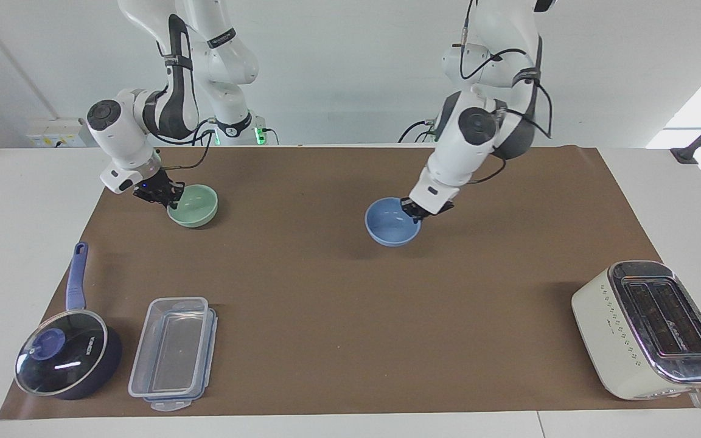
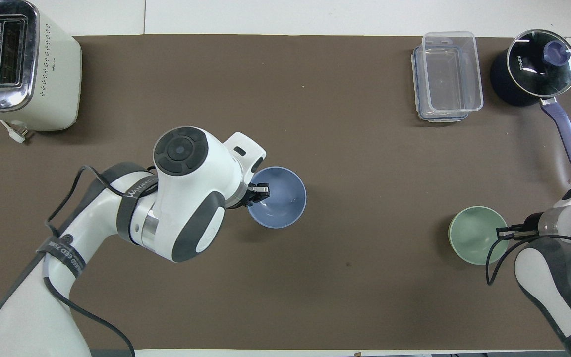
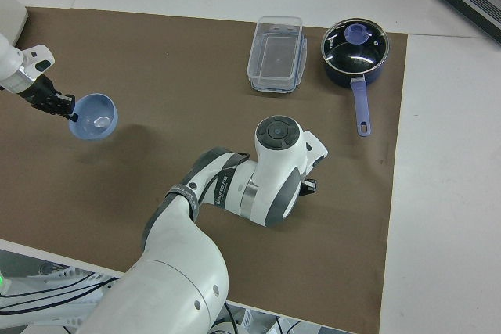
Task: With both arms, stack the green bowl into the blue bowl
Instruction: 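Grasp the blue bowl rim with the left gripper and slide it toward center, then release the blue bowl while the right gripper grasps the green bowl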
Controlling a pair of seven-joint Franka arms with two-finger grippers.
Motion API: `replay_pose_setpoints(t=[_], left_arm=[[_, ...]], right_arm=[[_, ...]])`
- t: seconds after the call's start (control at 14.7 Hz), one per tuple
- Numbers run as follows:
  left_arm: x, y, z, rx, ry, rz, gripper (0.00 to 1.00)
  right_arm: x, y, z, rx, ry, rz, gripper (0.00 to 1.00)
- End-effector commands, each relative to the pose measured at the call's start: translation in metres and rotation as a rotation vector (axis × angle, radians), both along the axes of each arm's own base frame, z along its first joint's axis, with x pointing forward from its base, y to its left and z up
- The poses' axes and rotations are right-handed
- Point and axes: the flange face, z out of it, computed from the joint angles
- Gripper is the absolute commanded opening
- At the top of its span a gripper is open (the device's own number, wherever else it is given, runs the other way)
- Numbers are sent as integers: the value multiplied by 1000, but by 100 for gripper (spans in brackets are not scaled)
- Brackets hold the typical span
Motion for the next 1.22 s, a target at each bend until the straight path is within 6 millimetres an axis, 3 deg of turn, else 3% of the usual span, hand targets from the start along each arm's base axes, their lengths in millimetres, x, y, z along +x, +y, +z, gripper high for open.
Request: replay_pose_setpoints(t=[0.0, 0.34, 0.41, 0.48, 0.68, 0.82, 0.95, 1.16], left_arm=[[-13, -12, -22, -16, 19, 12, 0], [-19, -11, -34, -7, 26, 9, 0], [-18, -11, -35, -7, 26, 9, 31], [-19, -12, -34, -7, 26, 5, 99], [-13, -6, -18, -15, 18, 18, 100], [4, 19, 16, -20, 17, 53, 100], [45, 77, 70, -15, 21, 78, 100], [85, 165, 122, 46, -8, 50, 100]], right_arm=[[11, -4, 21, -1, -25, 19, 0], [52, 17, 88, -17, -81, 24, 0], [58, 30, 97, -18, -91, 21, 0], [63, 44, 107, -17, -85, 7, 0], [72, 96, 130, -15, -69, -53, 0], [76, 134, 141, -11, -84, -55, 0], [72, 189, 143, 66, -81, -108, 0], [65, 243, 146, 105, -99, -129, 0]])
